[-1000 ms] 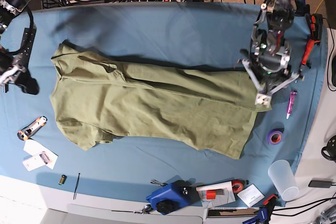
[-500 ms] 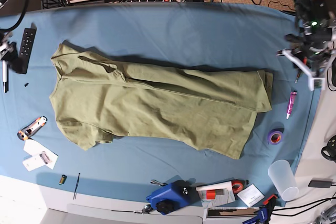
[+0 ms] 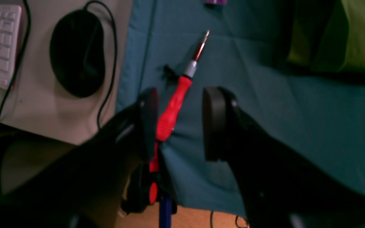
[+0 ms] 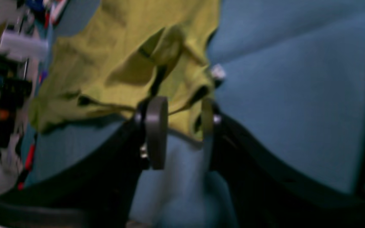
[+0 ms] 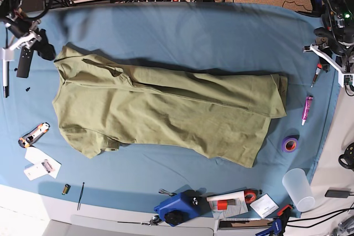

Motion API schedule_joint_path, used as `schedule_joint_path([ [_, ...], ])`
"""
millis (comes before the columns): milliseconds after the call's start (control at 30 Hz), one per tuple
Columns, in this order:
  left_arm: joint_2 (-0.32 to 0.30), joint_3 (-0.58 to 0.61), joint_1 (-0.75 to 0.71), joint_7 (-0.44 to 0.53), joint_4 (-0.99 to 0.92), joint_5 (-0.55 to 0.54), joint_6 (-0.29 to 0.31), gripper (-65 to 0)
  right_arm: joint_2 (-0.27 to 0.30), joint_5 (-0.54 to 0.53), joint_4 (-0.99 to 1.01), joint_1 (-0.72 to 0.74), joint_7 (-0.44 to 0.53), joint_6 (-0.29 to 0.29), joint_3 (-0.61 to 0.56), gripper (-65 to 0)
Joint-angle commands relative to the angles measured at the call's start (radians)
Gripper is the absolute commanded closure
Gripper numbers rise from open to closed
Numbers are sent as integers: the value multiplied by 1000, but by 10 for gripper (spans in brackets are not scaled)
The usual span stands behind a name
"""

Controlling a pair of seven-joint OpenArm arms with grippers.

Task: Layout the t-shirt on the table in an organized manner, then fold the t-shirt properly
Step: 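Lower the left gripper to the shirt's folded edge and grasp it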

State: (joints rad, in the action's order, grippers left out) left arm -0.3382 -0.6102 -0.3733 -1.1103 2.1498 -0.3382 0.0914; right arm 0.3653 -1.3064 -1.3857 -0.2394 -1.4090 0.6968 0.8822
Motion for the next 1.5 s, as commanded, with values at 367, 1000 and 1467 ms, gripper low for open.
schedule_joint_path([
  [367, -13, -5, 2, 20, 16, -80, 17, -241, -23, 259, -14, 16, 45, 1, -151, -200],
  [1000, 31, 91, 239, 45, -381, -393, 199, -241, -22, 190, -14, 40, 13, 1, -149, -200],
  [1467, 31, 91, 323, 44, -584, -433, 252, -241, -22, 188, -14, 43, 13, 1, -149, -199],
])
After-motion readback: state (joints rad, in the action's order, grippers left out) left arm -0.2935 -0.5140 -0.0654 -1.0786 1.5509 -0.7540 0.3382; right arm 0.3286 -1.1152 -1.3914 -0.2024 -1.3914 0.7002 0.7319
